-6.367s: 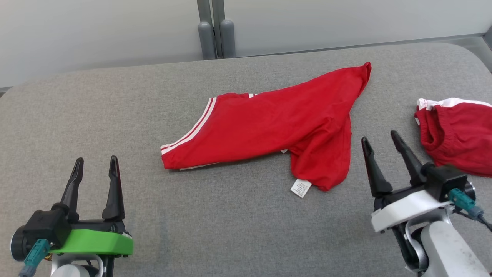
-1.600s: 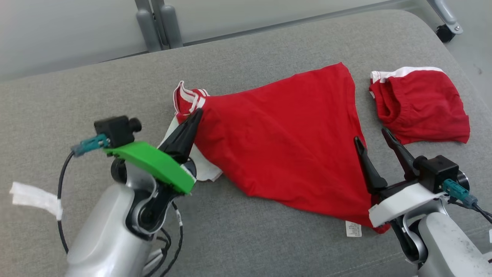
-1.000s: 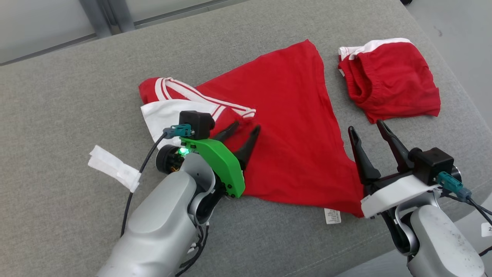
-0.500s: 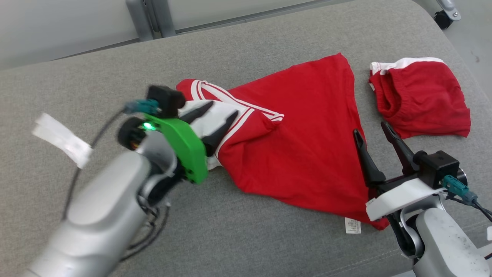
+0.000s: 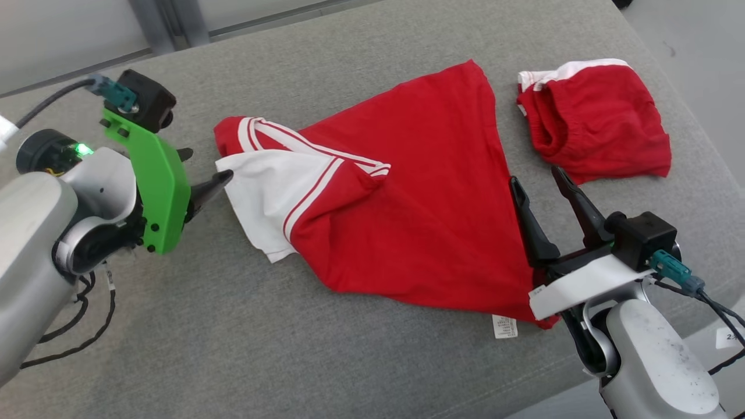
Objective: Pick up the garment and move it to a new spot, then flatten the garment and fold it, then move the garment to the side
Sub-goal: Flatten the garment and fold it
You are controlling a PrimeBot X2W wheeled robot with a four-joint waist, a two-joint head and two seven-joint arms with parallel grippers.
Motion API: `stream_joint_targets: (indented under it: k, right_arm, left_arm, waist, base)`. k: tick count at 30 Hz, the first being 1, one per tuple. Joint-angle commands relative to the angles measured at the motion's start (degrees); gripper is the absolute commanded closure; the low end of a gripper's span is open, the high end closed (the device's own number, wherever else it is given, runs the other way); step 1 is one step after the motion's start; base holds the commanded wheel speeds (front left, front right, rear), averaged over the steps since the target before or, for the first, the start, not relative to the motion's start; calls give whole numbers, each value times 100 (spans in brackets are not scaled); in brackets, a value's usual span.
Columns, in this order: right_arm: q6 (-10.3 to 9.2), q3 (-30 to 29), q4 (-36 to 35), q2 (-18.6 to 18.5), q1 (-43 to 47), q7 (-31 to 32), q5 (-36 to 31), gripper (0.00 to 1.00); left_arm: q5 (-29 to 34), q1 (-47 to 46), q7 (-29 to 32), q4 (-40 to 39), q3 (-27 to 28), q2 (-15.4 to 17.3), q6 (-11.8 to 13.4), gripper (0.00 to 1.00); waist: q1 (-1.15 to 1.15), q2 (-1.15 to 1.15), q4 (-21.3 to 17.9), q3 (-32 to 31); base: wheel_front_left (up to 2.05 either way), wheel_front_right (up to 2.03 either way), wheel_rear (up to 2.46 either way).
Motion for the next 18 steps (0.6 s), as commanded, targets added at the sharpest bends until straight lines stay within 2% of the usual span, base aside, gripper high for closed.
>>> stream_joint_targets:
  k: [1, 7, 13, 14, 15, 16, 17, 18]
  right_arm:
    - [-5, -8, -22, 7, -77, -13, 34, 0]
    - [-5, -31, -1, 53, -49, -13, 31, 0]
    - [-5, -38, 18, 60, 18, -13, 4, 0]
    - [-5, -40, 26, 57, 25, -13, 0, 0]
    - [-6, -37, 30, 57, 27, -13, -4, 0]
    - [-5, -41, 38, 56, 28, -13, -9, 0]
    - [-5, -49, 40, 47, 29, -13, -15, 0]
    - [-5, -58, 43, 37, 30, -13, -22, 0]
  left_arm:
    - [-96, -110, 8, 40, -76, 48, -15, 0]
    - [-363, -349, 77, 250, -477, 290, -16, 0]
    - [-540, -453, -27, 493, -748, 372, -16, 0]
    - [-599, -480, -41, 528, -784, 366, -16, 20]
    - [-642, -505, -46, 549, -817, 358, -16, 47]
    - [-689, -522, -69, 562, -862, 351, -16, 80]
    - [-732, -539, -106, 540, -901, 343, -16, 94]
    - [-770, -561, -150, 518, -935, 335, -16, 100]
  waist:
    - [0, 0, -252, 192]
    - [0, 0, -482, 266]
    - [0, 0, -536, 233]
    - [0, 0, -534, 226]
    - [0, 0, -529, 222]
    - [0, 0, -518, 215]
    - [0, 0, -501, 207]
    - [0, 0, -478, 195]
  base:
    - [0, 0, 0]
    - [0, 0, 0]
    - [0, 0, 0]
    - [0, 0, 0]
    - [0, 0, 0]
    - [0, 0, 0]
    - [0, 0, 0]
    - [0, 0, 0]
